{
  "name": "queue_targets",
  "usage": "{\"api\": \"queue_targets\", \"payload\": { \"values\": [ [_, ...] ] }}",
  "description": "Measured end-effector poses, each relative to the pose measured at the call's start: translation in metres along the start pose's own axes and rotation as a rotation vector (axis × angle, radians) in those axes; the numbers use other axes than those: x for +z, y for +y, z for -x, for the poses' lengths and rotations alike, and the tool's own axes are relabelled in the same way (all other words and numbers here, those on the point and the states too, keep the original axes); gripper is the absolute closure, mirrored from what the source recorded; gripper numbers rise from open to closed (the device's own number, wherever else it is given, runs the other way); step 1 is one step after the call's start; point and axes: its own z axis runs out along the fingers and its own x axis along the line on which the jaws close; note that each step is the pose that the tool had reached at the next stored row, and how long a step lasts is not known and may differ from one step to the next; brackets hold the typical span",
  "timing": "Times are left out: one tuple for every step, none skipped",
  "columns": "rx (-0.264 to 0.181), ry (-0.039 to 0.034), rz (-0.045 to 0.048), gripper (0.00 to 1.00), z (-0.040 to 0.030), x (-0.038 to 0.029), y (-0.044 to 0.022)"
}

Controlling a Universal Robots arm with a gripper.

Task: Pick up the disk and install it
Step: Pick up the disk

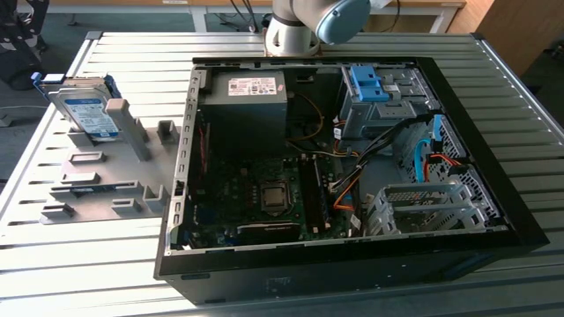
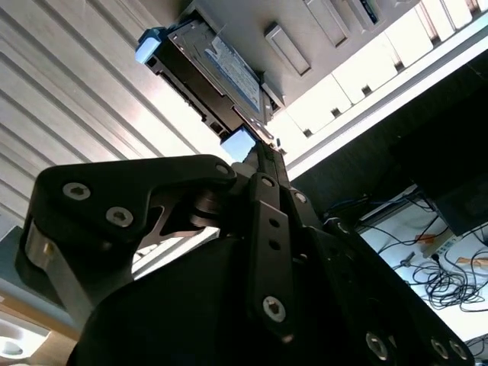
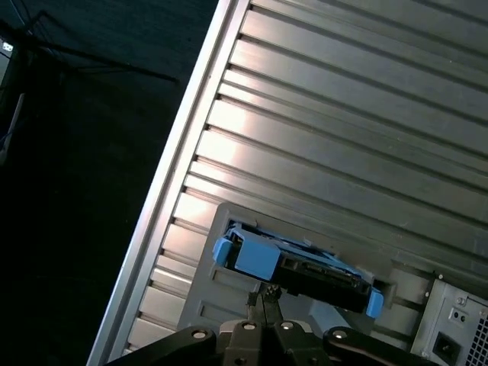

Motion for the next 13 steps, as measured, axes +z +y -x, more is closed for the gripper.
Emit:
{"api": "queue_targets", "payload": {
  "values": [
    [-0.003,0.0001,0.0000,0.89,0.0000,0.0000,0.0000],
    [-0.006,0.0002,0.0000,0.89,0.0000,0.0000,0.0000],
    [-0.009,0.0004,0.0000,0.89,0.0000,0.0000,0.0000],
    [-0.011,0.0005,0.0000,0.89,0.0000,0.0000,0.0000],
    [-0.014,0.0006,0.0000,0.89,0.0000,0.0000,0.0000],
    [-0.017,0.0008,0.0000,0.89,0.0000,0.0000,-0.0001],
    [-0.019,0.0009,0.0000,0.89,0.0000,0.0000,-0.0001],
    [-0.022,0.0010,0.0001,0.89,0.0000,0.0000,-0.0001],
    [-0.024,0.0010,0.0001,0.89,0.0000,0.0000,-0.0001],
    [-0.027,0.0012,0.0001,0.89,0.0000,0.0000,-0.0001],
    [-0.030,0.0012,0.0001,0.89,0.0000,0.0000,-0.0001],
    [-0.032,0.0013,0.0001,0.89,0.0000,0.0000,-0.0001],
    [-0.035,0.0014,0.0001,0.89,0.0000,0.0000,-0.0001]
  ]
}}
